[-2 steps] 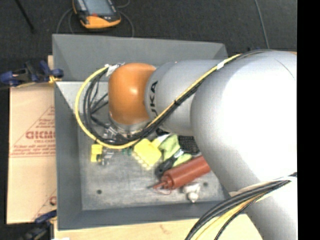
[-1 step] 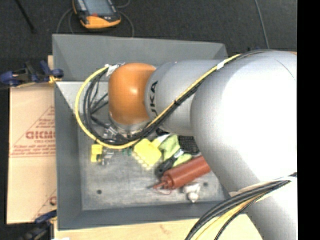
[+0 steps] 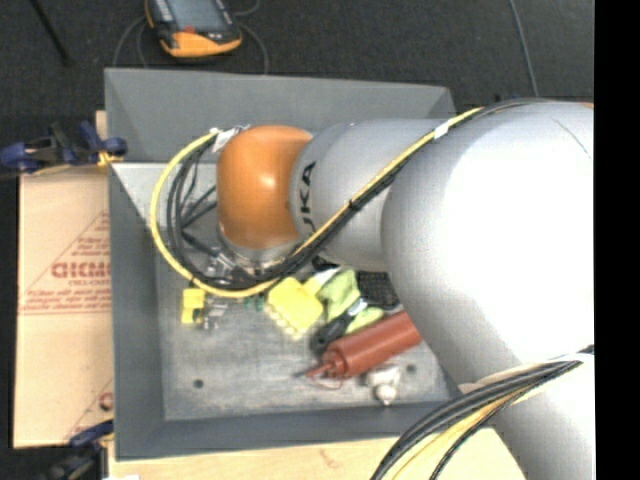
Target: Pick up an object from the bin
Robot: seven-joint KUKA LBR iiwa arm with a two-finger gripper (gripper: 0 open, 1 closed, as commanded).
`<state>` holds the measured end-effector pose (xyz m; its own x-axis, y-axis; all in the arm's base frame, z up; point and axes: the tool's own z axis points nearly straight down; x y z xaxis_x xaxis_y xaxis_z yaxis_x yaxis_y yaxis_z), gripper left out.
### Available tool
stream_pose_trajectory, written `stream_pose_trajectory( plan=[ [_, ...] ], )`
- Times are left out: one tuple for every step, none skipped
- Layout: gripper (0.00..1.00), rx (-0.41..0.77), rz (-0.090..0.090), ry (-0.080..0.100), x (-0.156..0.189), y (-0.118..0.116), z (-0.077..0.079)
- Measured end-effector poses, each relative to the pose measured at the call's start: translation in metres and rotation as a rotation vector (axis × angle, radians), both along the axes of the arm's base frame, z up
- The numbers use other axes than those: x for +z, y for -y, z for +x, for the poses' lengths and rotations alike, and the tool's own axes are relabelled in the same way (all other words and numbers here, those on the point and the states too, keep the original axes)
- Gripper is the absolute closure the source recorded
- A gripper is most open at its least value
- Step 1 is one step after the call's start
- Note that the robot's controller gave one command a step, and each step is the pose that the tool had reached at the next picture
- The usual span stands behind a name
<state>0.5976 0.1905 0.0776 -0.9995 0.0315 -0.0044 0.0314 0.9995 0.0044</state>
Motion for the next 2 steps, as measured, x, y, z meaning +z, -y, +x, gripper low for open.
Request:
stream_pose_trajectory(
  plan=[
    [1.00,0.000,-0.001,-0.002,0.005,0.000,-0.001],
    [1.00,0.000,-0.003,-0.008,0.023,0.001,-0.002]
  ],
)
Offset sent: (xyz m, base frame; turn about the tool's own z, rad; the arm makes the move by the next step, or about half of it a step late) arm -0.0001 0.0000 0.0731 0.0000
